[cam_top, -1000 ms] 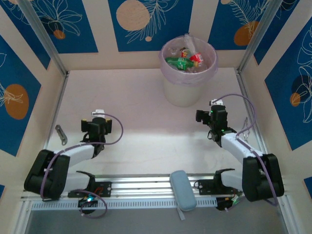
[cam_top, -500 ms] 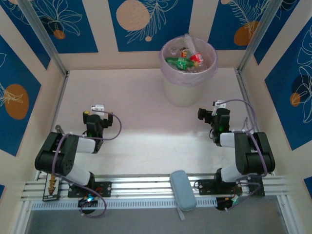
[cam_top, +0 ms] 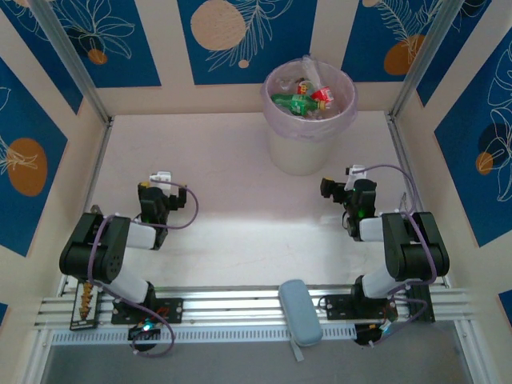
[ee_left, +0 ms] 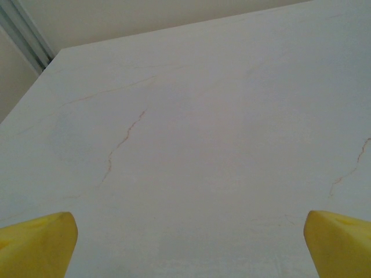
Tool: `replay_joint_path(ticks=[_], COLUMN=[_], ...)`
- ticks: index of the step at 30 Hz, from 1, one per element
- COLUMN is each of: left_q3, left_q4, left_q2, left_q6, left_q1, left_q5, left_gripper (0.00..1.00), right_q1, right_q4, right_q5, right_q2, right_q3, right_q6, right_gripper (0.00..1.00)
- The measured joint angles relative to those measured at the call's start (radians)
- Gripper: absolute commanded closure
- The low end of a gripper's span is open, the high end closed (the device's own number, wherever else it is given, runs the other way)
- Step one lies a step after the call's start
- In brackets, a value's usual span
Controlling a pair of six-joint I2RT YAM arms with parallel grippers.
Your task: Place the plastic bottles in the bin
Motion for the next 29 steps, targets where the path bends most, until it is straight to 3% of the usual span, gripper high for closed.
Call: replay_joint_path(ticks=[29], left_q3=[0.000], left_q4=[0.000], left_q2=[0.000], left_q6=[0.000], left_q1=[0.000], left_q5=[0.001], left_gripper=[0.00], right_q1=[0.004], right_q4=[-0.013], right_q5=[0.006], right_q2=[0.000], right_q3=[0.009], right_q6=[-0.007], right_gripper=[0.01])
